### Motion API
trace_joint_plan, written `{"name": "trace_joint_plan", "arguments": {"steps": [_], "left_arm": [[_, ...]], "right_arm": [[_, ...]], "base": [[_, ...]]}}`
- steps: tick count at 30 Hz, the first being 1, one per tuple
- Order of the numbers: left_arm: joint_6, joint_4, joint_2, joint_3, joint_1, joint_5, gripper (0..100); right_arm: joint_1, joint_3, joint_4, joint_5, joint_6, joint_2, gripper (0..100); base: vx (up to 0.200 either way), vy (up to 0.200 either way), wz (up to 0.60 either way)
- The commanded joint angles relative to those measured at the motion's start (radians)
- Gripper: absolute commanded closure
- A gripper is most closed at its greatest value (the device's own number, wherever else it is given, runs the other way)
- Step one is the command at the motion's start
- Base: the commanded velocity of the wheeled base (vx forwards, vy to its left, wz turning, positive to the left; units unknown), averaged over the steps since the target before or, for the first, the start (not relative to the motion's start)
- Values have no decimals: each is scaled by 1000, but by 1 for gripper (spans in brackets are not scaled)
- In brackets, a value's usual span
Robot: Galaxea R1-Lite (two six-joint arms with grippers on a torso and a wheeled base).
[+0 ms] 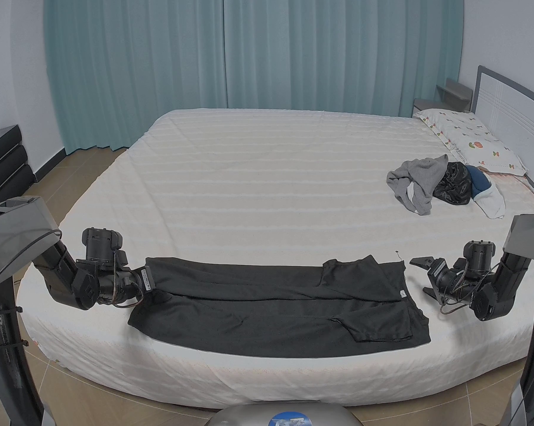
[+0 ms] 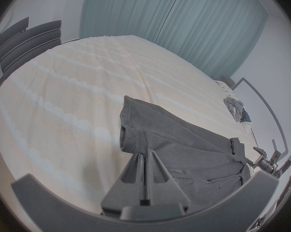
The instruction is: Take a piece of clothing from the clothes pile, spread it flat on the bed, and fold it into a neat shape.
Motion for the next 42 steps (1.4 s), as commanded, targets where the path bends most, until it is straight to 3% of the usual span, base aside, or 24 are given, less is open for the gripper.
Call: {"name": "trace_joint_plan", "arguments": {"steps": [1,7,29,37,42], "left_arm": [[-3,4,-18,2,0,0,100],[-54,4,-11,-12,-2,0,100],[-71,-10,-8,-24,-3,-1,100],[-166,-9,-8,-69,-22,0,100],[-178,-9,-8,-79,-32,0,100]], "right_arm": [[-5,-4,0,1,0,-1,0],[-33,-10,0,1,0,-4,0],[-28,-10,0,1,0,-1,0],[-25,-11,0,1,0,2,0],[-23,-11,0,1,0,4,0]], "base": [[0,0,0],[0,0,0],[-27,0,0],[0,0,0],[0,-200,0]]}}
